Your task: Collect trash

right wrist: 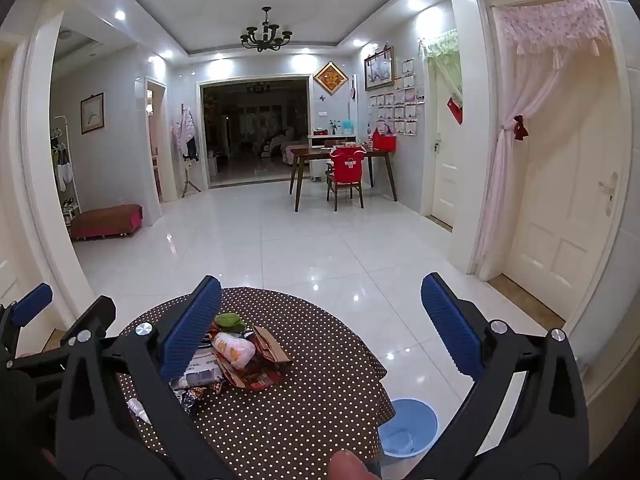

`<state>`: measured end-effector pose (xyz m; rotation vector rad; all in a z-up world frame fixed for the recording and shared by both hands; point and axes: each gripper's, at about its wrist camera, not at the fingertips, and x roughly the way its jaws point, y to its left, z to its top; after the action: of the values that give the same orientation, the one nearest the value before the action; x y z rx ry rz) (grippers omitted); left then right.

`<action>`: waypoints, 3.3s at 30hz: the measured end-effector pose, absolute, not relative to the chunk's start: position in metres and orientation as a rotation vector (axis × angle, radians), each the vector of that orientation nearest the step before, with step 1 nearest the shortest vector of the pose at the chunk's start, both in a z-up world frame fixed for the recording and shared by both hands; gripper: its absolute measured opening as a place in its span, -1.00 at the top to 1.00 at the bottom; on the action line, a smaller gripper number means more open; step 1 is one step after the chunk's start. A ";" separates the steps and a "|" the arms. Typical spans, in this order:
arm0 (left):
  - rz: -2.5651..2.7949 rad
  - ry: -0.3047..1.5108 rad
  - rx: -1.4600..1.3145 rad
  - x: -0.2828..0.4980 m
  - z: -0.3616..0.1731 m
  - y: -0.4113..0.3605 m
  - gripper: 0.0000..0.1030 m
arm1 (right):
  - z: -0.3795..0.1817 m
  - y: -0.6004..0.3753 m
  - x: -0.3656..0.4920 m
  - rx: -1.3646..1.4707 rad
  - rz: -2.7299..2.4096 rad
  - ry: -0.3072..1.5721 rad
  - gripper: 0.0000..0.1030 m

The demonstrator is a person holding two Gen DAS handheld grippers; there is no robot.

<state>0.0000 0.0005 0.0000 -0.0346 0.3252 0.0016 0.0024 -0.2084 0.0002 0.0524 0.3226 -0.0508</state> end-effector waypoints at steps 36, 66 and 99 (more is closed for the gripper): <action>-0.026 0.320 -0.042 0.000 0.002 0.000 -0.92 | 0.001 -0.218 0.003 0.076 -0.048 0.316 -0.90; -0.032 0.314 -0.055 -0.004 0.003 0.004 -0.92 | 0.003 -0.213 0.005 0.075 -0.032 0.306 -0.90; 0.165 0.749 -0.068 0.057 -0.169 0.118 -0.92 | -0.171 -0.141 0.131 0.002 0.246 0.833 -0.90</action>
<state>0.0570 0.1177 -0.1690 -0.0683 0.7493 0.1647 0.1313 -0.1410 -0.1713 0.0022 0.8328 0.2458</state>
